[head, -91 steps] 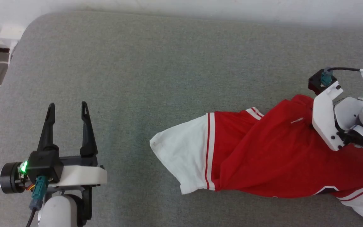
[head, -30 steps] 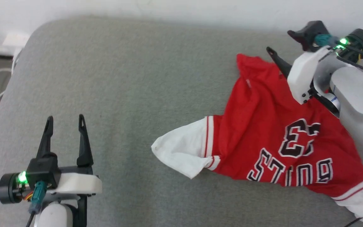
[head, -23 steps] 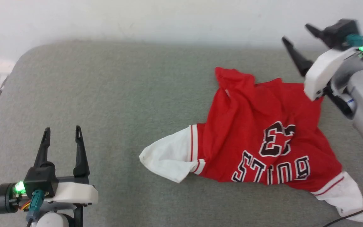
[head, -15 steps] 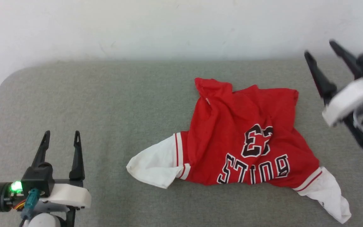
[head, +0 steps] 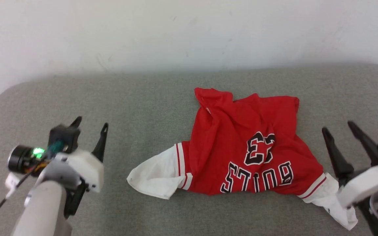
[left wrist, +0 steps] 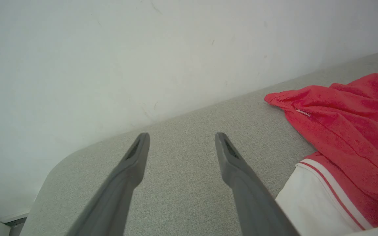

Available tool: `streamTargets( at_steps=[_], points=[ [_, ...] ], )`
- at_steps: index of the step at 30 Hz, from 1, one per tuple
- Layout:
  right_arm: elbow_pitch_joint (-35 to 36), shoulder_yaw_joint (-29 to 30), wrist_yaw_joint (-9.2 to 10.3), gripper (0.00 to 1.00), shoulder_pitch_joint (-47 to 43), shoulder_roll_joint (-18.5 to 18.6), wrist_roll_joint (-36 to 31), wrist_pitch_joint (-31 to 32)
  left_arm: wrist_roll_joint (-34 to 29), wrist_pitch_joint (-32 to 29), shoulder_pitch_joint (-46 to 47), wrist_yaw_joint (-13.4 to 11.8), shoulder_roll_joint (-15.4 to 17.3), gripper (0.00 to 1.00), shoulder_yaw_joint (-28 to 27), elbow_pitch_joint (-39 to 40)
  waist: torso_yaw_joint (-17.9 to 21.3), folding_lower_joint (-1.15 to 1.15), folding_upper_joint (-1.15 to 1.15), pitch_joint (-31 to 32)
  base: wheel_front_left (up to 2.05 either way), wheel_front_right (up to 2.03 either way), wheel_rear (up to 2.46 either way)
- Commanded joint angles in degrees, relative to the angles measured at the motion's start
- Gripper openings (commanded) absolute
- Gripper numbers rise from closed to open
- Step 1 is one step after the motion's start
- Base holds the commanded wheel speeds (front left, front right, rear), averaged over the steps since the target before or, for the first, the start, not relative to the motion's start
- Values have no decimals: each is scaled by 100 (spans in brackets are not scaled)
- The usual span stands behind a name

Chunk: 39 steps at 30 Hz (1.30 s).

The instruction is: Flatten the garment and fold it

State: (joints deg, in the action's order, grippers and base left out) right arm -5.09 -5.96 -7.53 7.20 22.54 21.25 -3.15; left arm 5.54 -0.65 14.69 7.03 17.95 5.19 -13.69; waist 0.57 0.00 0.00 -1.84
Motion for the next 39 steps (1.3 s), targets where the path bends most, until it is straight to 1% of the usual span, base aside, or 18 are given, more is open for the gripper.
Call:
streamTargets(
  at_steps=[1, 5, 10, 13, 17, 19, 22, 24, 31, 32, 33, 36, 39],
  points=[
    [226, 155, 4, 100, -243, -159, -60, 136, 215, -305, 233, 36, 99, 100, 235, -88, -18, 0, 0, -77, 0, 0, 0],
    [756, 505, 4, 100, -773, -474, -252, 501, 1243, -1437, 772, 43, 606, 100, 1382, -188, 12, 0, 0, -176, 0, 0, 0],
    [1217, 774, 4, 100, -1032, -727, -377, 737, 2510, -2746, 1438, 45, 1264, 100, 2752, -78, 88, 0, 0, -294, 0, 0, 0],
    [1361, 846, 4, 100, -1097, -781, -510, 828, 3144, -3421, 1816, 45, 1573, 100, 3523, 23, 147, 0, 0, -365, 0, 0, 0],
    [1457, 838, 4, 100, -1075, -869, -605, 880, 3710, -4061, 2318, 45, 1899, 100, 4394, 44, 240, 0, 0, -478, 0, 0, 0],
    [1480, 812, 4, 100, -1032, -890, -640, 887, 3930, -4312, 2530, 45, 1994, 100, 4758, -53, 287, 0, 0, -545, 0, 0, 0],
    [1488, 774, 4, 100, -955, -912, -710, 886, 4139, -4481, 2784, 45, 2031, 100, 5171, -264, 361, 0, 0, -648, 0, 0, 0],
    [1474, 732, 4, 100, -904, -920, -756, 885, 4286, -4515, 2889, 46, 1997, 100, 5381, -458, 413, 0, 0, -705, 0, 0, 0],
    [1372, 614, 4, 100, -740, -916, -839, 915, 4444, -4496, 3133, 46, 1909, 99, 6333, -961, 525, 0, 0, -812, 0, 0, 0],
    [1354, 604, 4, 100, -712, -886, -840, 929, 4475, -4472, 3161, 46, 1905, 11, 6432, -1009, 529, 0, 0, -813, 0, 0, 0],
    [1338, 589, 4, 100, -683, -840, -851, 949, 4508, -4473, 3181, 46, 1902, 0, 6526, -1034, 530, 0, 0, -807, 0, 0, 0],
    [1306, 554, 4, 100, -569, -659, -817, 1031, 4638, -4310, 3235, 46, 1918, 0, 6669, -1034, 515, 0, 0, -744, 0, 0, 0],
    [1304, 453, 4, 100, -450, -299, -728, 1271, 4767, -4101, 3308, 46, 2013, 0, 6732, -961, 481, 0, 0, -640, 0, 0, 0]
  ],
)
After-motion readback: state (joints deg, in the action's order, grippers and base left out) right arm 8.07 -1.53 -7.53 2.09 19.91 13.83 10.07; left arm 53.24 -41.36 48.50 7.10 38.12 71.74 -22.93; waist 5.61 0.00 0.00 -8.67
